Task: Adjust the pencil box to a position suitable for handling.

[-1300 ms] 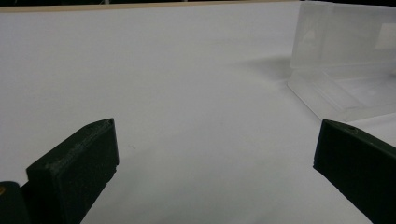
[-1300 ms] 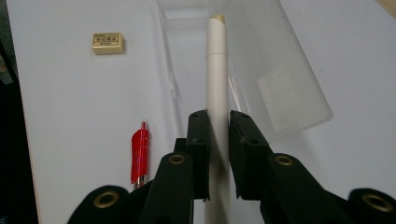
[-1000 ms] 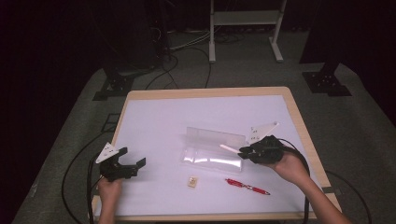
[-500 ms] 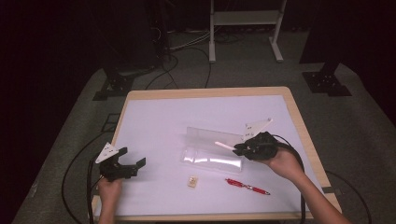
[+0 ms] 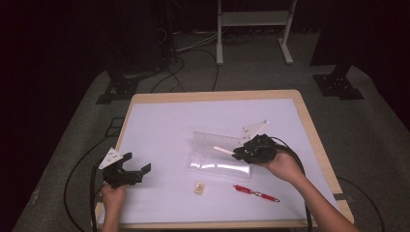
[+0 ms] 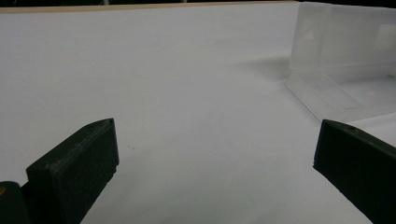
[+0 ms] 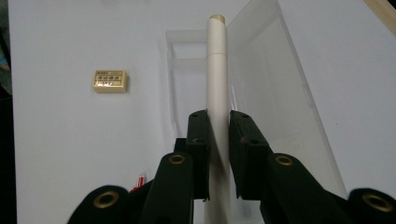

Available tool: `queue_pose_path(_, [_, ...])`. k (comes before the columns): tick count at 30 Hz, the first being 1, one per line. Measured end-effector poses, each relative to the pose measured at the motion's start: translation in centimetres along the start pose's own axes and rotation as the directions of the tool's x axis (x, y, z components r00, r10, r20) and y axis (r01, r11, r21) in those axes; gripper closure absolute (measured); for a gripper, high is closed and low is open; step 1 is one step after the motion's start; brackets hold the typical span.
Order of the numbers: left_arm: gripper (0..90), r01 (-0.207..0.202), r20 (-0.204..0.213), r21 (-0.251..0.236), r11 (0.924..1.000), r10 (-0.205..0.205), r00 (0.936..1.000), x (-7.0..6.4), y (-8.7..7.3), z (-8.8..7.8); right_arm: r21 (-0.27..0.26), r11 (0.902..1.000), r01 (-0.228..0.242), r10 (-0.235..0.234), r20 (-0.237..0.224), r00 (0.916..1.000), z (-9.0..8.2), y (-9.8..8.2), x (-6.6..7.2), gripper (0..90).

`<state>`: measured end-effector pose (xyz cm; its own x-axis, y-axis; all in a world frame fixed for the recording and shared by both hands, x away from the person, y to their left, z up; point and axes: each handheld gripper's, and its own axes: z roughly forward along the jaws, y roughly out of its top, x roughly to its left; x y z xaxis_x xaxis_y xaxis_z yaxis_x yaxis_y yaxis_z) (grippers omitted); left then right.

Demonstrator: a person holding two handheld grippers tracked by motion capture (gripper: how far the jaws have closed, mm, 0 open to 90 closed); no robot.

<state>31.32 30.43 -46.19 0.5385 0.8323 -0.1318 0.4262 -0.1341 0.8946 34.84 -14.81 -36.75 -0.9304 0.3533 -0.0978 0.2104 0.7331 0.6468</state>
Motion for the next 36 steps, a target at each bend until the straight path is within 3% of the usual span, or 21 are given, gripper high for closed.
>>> queue_pose_path(21, [0.0,0.000,0.004,-0.001,1.0000,0.000,1.0000,0.0,0.0,0.0,0.052,0.9986,-0.011,0.013,-0.034,0.9994,3.6,0.3,-0.6,77.9])
queue_pose_path(36, [0.0,0.002,0.004,-0.002,1.0000,-0.002,1.0000,0.1,0.0,0.0,0.072,0.9972,-0.022,0.026,-0.046,0.9986,5.0,0.1,-0.9,77.9])
